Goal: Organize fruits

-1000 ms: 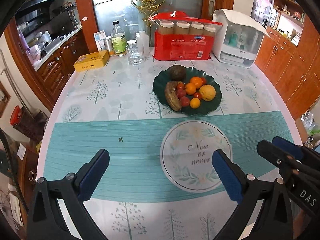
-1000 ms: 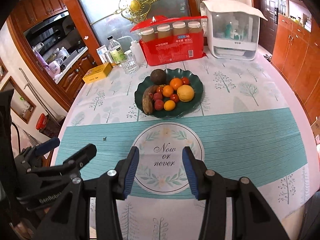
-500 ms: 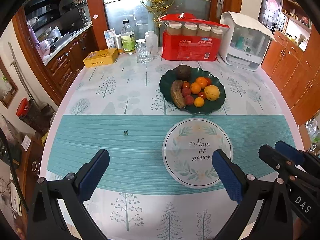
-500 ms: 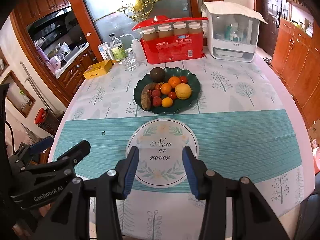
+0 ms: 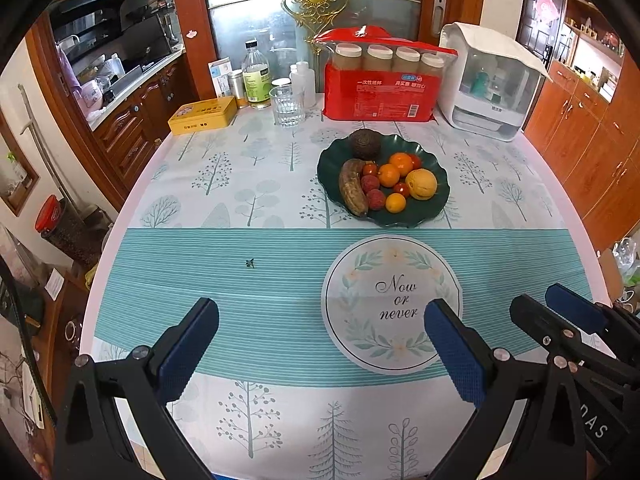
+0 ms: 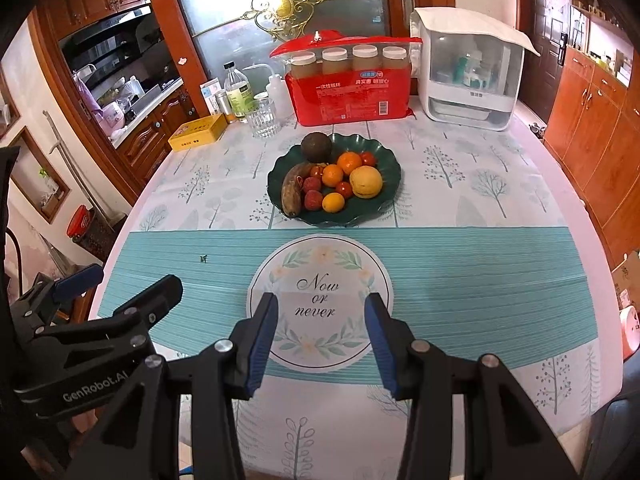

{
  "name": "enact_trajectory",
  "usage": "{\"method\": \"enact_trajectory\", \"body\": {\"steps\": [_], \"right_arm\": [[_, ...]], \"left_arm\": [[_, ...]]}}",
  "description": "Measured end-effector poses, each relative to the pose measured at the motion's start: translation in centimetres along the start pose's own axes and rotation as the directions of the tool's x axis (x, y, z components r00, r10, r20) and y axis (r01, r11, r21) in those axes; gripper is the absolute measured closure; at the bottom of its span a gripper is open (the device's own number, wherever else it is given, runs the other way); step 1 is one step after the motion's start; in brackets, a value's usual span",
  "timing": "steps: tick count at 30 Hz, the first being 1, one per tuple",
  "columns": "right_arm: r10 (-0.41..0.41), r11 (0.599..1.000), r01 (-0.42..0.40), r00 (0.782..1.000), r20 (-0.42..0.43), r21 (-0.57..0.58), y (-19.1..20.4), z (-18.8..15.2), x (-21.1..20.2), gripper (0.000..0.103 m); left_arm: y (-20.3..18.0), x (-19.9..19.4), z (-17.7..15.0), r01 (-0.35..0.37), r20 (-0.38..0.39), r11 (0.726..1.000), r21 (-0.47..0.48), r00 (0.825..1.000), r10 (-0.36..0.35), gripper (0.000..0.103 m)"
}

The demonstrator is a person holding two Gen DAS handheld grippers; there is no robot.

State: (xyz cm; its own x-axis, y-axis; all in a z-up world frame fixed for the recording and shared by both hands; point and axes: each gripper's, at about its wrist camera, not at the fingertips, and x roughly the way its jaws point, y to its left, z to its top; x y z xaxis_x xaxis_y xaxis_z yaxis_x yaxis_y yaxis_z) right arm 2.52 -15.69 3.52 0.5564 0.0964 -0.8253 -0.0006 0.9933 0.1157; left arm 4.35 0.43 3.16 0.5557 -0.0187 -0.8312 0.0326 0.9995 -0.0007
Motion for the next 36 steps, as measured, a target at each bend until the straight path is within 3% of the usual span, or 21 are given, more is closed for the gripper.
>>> {"method": "enact_trajectory", "body": {"steps": [36], "right_arm": [[0.011,1.0,-0.011,1.0,0.001,0.006,-0.3,-1.3,-0.8,0.058]], "left_arm": [[0.0,-1.0,-1.4,-0.007,-0.01,1.0,0.0,1.0,0.007,0.001]]}}
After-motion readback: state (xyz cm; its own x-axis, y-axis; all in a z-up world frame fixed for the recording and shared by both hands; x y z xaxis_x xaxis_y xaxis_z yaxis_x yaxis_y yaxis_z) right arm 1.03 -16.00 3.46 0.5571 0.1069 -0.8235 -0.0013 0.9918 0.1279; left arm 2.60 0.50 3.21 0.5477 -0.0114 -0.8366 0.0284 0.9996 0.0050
